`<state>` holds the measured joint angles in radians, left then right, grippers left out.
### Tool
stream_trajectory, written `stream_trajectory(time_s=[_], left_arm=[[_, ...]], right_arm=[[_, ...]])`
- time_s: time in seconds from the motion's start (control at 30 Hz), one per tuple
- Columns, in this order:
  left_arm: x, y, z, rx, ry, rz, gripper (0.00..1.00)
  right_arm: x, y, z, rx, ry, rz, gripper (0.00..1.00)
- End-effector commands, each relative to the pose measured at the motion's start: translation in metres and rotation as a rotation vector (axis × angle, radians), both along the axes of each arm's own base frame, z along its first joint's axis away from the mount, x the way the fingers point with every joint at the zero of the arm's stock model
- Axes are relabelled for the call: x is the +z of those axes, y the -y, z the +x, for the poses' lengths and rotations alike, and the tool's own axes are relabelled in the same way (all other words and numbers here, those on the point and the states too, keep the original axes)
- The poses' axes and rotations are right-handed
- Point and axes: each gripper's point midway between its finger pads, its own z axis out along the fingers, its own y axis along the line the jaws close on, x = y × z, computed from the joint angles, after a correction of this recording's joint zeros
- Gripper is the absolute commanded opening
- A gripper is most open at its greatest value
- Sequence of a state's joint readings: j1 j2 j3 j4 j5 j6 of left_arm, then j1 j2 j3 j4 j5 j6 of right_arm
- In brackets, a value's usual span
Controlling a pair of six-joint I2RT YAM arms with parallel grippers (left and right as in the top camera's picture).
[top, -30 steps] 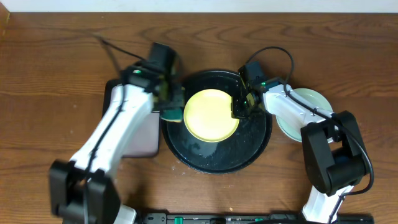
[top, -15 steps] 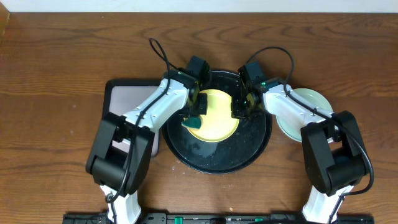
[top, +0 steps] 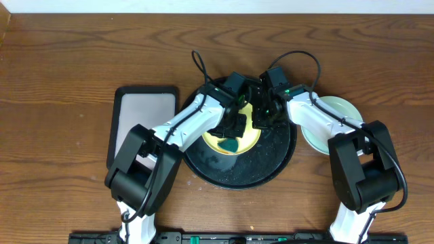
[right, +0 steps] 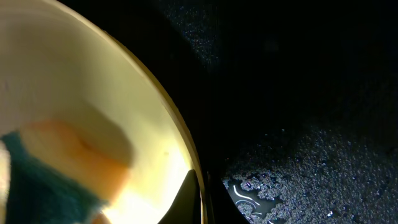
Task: Clean dirty plates on tray and stack at the side
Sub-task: 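Scrub the yellow plate with the sponge while right gripper holds its rim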
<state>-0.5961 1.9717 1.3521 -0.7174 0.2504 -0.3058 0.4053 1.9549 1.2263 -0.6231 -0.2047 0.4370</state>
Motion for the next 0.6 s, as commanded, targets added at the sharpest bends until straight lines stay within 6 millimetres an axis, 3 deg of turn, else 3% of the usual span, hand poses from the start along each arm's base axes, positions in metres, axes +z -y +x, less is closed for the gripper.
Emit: stream_trajectory(time_s=[0.0, 0.17, 0.3, 0.47, 0.57], left_arm=[[-0.009, -0.007, 0.004, 0.038, 0.002, 0.032, 0.07], [-0.009, -0.056, 0.042, 0.272, 0.163, 0.246, 0.08], [-0.002, -0.080, 0.061, 0.322, 0.286, 0.365, 0.07], [-0.005, -0.078, 0.050, 0.303, 0.239, 0.361, 0.07], [-0.011, -0.055, 0.026, 0.200, 0.100, 0.244, 0.07]], right_arm=[[-0.012, 0.006, -0.006, -0.013, -0.021, -0.029, 0.01], [-0.012, 0.006, -0.006, -0.014, -0.021, -0.029, 0.01], [-0.012, 0.006, -0.006, -0.013, -0.021, -0.029, 0.01], [-0.012, 0.006, -0.006, -0.015, -0.019, -0.032, 0.01], [-0.012, 0.006, -0.006, -0.014, -0.020, -0.032, 0.01]])
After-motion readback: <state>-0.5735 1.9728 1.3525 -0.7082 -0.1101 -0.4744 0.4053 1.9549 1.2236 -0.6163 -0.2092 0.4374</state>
